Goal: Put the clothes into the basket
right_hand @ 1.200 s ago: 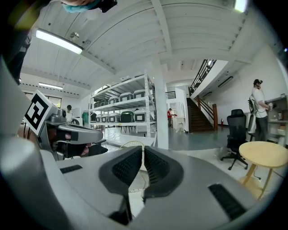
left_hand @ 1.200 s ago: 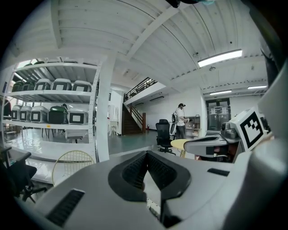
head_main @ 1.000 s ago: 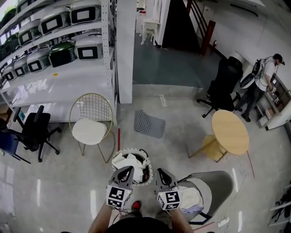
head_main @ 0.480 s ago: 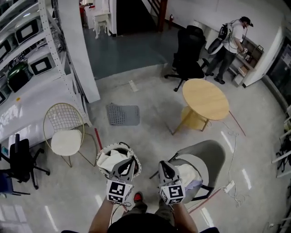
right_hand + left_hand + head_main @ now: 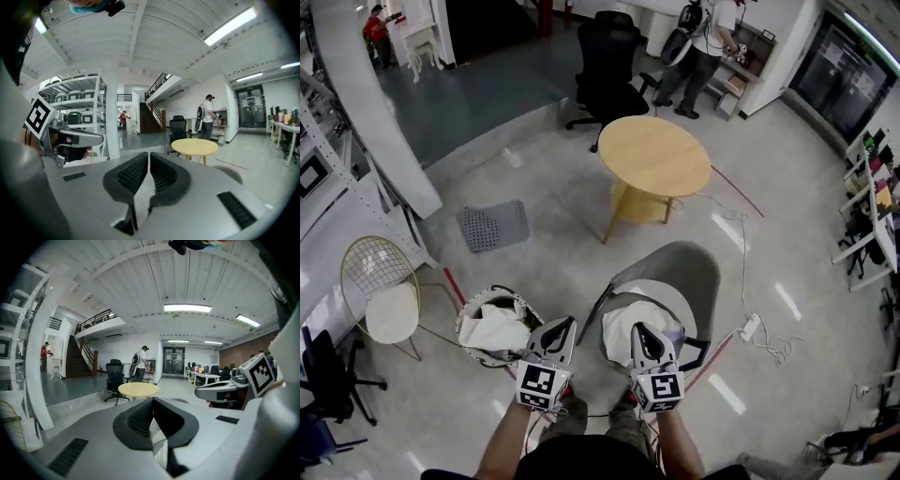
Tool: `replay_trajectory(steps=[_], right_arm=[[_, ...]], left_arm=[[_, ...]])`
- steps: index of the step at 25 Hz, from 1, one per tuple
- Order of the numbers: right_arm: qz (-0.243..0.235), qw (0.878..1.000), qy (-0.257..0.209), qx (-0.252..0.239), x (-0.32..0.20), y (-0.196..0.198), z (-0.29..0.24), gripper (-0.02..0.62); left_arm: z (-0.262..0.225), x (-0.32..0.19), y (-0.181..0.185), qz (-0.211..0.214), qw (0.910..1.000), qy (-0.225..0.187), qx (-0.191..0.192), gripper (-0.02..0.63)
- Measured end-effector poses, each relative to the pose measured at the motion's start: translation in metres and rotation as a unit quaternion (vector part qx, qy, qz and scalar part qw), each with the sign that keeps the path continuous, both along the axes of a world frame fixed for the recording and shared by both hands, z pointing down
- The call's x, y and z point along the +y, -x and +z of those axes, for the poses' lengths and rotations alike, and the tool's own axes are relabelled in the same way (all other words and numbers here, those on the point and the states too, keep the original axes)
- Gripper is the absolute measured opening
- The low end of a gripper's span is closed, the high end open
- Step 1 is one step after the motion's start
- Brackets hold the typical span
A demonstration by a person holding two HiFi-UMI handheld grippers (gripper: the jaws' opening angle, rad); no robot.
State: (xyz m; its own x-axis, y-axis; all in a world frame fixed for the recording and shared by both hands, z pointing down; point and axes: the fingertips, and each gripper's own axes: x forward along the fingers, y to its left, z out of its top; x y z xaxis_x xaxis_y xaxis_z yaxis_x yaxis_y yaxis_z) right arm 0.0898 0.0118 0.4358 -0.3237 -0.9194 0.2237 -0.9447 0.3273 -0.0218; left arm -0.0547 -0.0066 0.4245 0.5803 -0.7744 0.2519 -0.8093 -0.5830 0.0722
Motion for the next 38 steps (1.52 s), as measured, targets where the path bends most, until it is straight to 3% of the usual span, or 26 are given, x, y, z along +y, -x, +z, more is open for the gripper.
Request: replay_trajectory(steps=[6,12,30,38], right_arm=[[0.041,0.998,0.037,0.001,0.007,-0.072,0.029,0.038],[0.044,0.995,0.084,0.000,0.006,-0.112,0.083,0.038],[0.020,0.976,0.216,-0.022,0.021,-0.132,0.283,0.038],[0.022,0.969,0.243,-0.027,0.019,-0.131,0.333,0.038]], left_arm=[[0.034,0.003,-0.057,0.024,0.9989,0.040,-0.009,0.007],[0.085,-0.001,-0.091,0.020,0.9962,0.081,-0.027,0.006],[0.250,0.026,-0.113,0.012,0.9776,0.198,-0.069,0.007],[0.290,0.029,-0.119,0.024,0.9708,0.225,-0.079,0.007]])
